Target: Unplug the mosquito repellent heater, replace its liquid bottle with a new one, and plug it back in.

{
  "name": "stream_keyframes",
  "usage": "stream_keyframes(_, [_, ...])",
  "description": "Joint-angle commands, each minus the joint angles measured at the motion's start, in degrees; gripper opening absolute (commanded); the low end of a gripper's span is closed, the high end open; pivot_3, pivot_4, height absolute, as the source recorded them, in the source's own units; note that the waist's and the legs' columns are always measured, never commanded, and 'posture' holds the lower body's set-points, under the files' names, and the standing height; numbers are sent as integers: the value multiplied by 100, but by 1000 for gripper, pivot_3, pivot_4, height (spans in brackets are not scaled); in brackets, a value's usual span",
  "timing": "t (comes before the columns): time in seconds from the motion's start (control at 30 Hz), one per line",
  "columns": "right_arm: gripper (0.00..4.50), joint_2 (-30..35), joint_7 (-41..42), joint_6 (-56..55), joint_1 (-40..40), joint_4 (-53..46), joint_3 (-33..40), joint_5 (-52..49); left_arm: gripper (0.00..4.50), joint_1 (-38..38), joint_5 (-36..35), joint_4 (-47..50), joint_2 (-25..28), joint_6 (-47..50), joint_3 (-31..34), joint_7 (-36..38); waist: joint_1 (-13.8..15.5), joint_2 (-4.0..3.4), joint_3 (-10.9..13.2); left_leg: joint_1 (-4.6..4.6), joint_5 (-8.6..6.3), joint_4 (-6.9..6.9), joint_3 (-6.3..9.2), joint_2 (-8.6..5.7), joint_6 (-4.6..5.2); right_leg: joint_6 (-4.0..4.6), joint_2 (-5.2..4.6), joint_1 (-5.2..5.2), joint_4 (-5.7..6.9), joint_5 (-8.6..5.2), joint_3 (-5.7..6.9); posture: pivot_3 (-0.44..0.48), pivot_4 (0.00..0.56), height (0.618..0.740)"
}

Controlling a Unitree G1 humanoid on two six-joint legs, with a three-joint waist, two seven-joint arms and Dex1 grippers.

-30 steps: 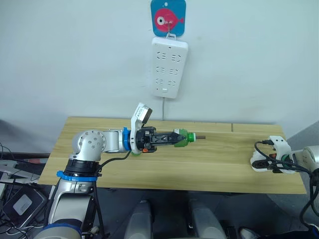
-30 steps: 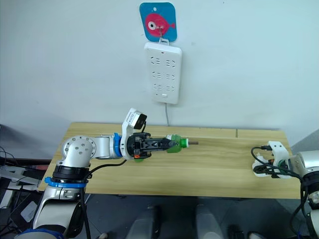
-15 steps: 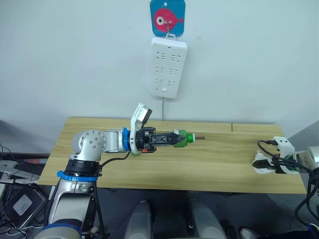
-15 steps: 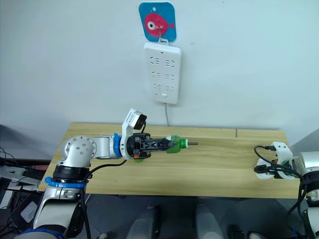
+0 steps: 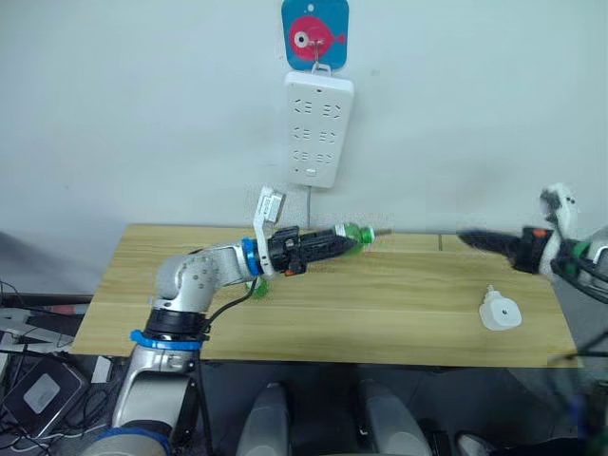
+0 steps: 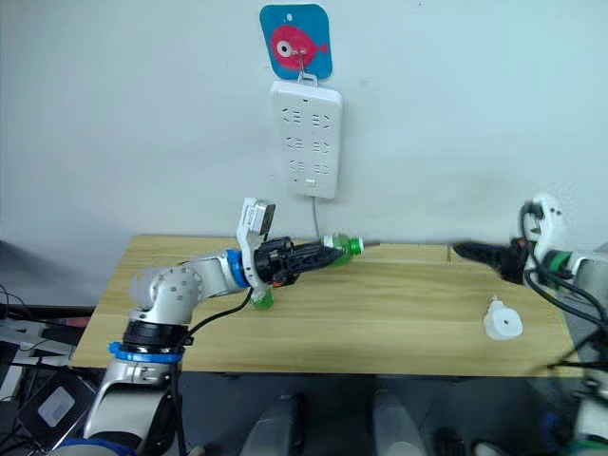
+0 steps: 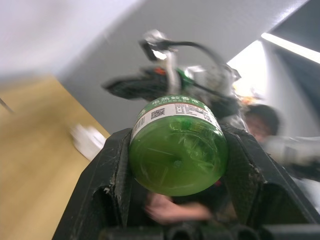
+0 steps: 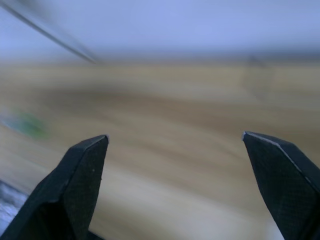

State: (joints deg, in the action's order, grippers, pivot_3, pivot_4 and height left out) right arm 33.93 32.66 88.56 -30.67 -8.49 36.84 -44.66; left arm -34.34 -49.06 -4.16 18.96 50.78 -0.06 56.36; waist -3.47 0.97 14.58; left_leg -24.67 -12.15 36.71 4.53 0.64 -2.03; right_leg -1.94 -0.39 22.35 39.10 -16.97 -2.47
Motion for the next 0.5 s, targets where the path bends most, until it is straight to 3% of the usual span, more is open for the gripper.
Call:
stream_keyframes(0.03, [4466,-815,-1386,394,-32,-599,1381,-2149,2251,57,529,349,-226,-1009,-82,-98,38,-1,0,-2,1,-3,1,-3,-3,0,-4,0,-2,0,2,-93,236,740])
stream_keyframes(0.07, [4466,-1086,-1857,394,83,-786,1486,-2762,2251,72,651,353,-311,-1232,-60,-187,76,-2,0,-4,1,-4,1,-4,-2,0,-8,0,-4,0,3,-101,233,740])
stream_keyframes(0.13, [4466,-1302,-3984,-1351,984,-1277,588,-5382,2251,83,903,362,-511,-1694,-19,-436,126,-2,-1,-13,-1,-6,0,-14,2,0,-28,2,-11,0,2,-101,233,740])
stream_keyframes(0.2, [4466,-1446,-5318,-2707,1482,-1753,-169,-6706,2251,112,1148,383,-637,-2068,-90,-531,91,-2,0,-21,-3,-3,-15,-16,5,-6,-71,0,-13,-4,3,-98,230,740])
stream_keyframes(0.33, [4466,-1712,-6285,-3980,1707,-2478,-1093,-6834,2251,232,1417,588,-926,-2462,-326,-642,-25,-4,-2,-15,-1,6,-37,-42,4,-32,-65,2,-3,1,-3,-100,221,740])
stream_keyframes(0.5, [4466,-1567,-6728,-4711,1722,-2656,-1790,-6834,2251,386,1504,934,-1117,-2558,-625,-668,-69,-5,-4,-14,0,9,-28,-32,3,-37,-47,-2,-2,2,2,-98,212,740])
